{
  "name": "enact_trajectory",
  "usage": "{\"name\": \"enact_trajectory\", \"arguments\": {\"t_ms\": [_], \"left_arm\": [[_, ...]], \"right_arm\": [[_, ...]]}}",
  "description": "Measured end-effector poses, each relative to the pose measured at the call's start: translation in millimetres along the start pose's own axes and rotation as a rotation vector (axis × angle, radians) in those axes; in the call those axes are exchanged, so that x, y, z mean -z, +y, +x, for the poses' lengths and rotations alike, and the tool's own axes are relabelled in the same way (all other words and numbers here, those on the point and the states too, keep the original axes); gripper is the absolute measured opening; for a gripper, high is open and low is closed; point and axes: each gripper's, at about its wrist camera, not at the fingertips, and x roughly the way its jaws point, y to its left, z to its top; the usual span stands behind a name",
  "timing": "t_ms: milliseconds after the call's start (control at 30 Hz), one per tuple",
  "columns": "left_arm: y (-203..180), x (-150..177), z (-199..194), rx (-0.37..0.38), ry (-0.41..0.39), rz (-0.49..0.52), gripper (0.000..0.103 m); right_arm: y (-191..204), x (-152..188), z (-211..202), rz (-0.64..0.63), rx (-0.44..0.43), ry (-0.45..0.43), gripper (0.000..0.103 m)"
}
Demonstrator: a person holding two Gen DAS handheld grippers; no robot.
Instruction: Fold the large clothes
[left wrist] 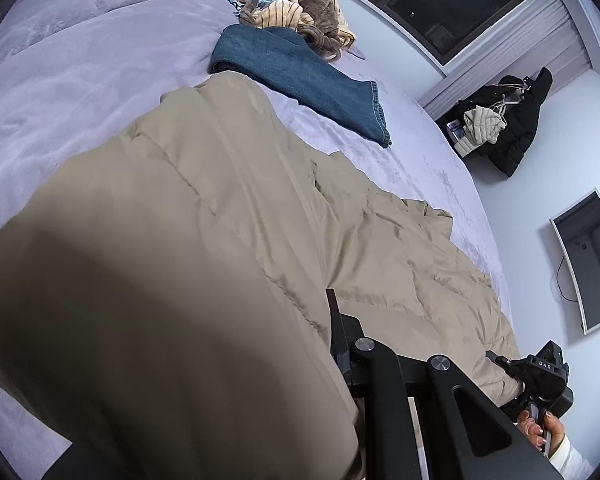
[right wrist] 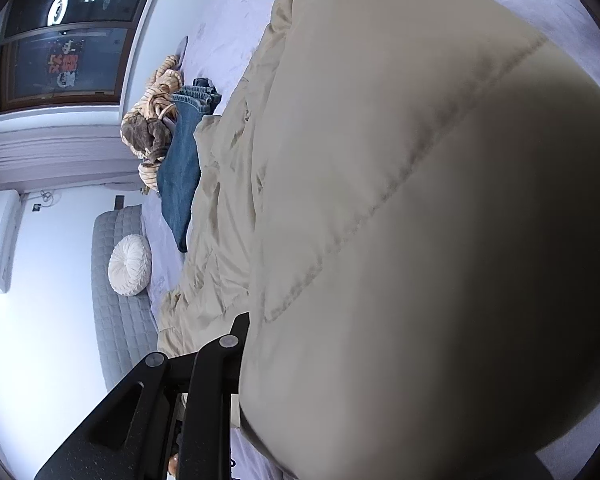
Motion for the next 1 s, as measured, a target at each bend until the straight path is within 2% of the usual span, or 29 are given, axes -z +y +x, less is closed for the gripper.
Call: {"name": "enact_trajectory", "arguments": {"t_ms": [267,400,433,467,500,533,567,667,867,967,1000], "left_arm": [[13,102,-60,-0.055,0.07,-0.057,0.02],[23,140,-67,-0.096,0.132,-0.079,0.021],[26,149,-68,-0.12,0.149,-0.082,0.022],[29,155,-67,-0.154,0.166,-0.088,0.029],[33,159,-68,-0.192,0.176,-0.093,0.033],[35,162,-70,-0.231,0.18,-0.091,0.044],[37,163,-78,-0.272,0.17,-0.093,0.05],[44,166,-101,-0.321,0.144,-0.096,0.05],[40,158,-138,-0.47,0.018,-0.039,0.05],[44,151,-127,-0.477,0.038,-0.049,0.05],[47,151,-118,-0.492,0.069,-0.044,0.05]], "right_arm": [[-36,66,-39,0.024,0.02,0.08,0.023],[-53,97,-55,0.058,0.015,0.103,0.023],[-59,103,-57,0.069,0.017,0.109,0.025],[-66,108,-58,0.081,0.027,0.115,0.029],[-71,110,-59,0.092,0.043,0.125,0.032],[-75,112,-59,0.104,0.056,0.137,0.038],[-74,112,-60,0.107,0.069,0.143,0.04],[-62,112,-70,0.051,0.114,0.161,0.046],[-25,116,-81,-0.146,0.179,0.261,0.045],[-10,122,-84,-0.261,0.196,0.33,0.043],[-5,125,-82,-0.281,0.194,0.349,0.043]]}}
